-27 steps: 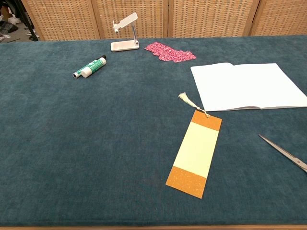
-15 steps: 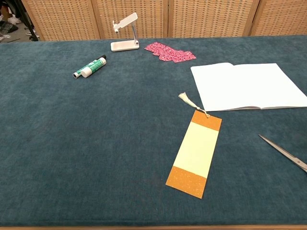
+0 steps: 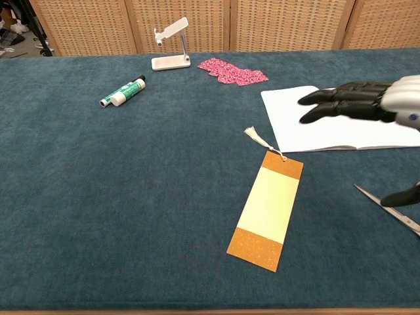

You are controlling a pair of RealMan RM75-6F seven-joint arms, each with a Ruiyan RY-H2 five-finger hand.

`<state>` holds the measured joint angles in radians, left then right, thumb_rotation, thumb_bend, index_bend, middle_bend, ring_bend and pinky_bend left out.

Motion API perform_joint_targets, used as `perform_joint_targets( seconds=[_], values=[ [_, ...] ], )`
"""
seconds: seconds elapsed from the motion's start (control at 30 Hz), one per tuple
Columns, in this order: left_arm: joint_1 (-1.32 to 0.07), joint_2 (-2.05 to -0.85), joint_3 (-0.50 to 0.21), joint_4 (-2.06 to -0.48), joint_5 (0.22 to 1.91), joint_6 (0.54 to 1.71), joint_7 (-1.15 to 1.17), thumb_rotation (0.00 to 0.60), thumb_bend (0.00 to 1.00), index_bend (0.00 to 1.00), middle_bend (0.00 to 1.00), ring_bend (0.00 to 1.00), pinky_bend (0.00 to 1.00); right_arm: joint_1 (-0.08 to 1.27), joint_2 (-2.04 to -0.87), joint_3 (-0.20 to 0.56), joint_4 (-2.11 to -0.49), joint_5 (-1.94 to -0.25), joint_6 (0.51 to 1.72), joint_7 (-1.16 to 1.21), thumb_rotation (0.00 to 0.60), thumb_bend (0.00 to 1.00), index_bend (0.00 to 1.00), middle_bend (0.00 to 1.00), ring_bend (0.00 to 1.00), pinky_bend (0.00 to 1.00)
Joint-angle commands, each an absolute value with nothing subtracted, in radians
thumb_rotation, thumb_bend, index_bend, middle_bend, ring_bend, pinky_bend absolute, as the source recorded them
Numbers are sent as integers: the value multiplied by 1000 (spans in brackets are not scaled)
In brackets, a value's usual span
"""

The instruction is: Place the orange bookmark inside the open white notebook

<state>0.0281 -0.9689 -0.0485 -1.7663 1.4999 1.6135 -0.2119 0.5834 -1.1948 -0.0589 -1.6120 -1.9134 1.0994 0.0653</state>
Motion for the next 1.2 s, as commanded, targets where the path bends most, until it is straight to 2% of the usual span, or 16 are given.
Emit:
perform_joint_targets(
  seconds=[0.03, 0.23, 0.4, 0.9, 1.2],
  values=[
    [26, -968, -52, -1765, 1492, 1609, -216, 600, 0, 0, 0, 0, 0, 675, -1254, -13, -1678, -1874, 937, -67, 600, 0, 98, 0, 0, 0],
    [22, -965, -54, -1762, 1486, 1597, -227, 600, 0, 0, 0, 0, 0, 744, -1358, 67, -1700, -1707, 742, -246, 600, 0, 124, 0, 0, 0],
    [23, -962, -52, -1759, 1492, 1597, -238, 600, 0, 0, 0, 0, 0, 771, -1427, 105, -1683, -1573, 657, -431, 600, 0, 147, 0, 0, 0],
    [28, -954, -49, -1748, 1505, 1603, -272, 600, 0, 0, 0, 0, 0, 815, -1528, 110, -1654, -1313, 670, -835, 600, 28, 195, 0, 0, 0],
    [28, -951, -49, -1745, 1503, 1599, -283, 600, 0, 0, 0, 0, 0, 849, -1554, 83, -1640, -1225, 702, -946, 600, 28, 195, 0, 0, 0]
  ],
)
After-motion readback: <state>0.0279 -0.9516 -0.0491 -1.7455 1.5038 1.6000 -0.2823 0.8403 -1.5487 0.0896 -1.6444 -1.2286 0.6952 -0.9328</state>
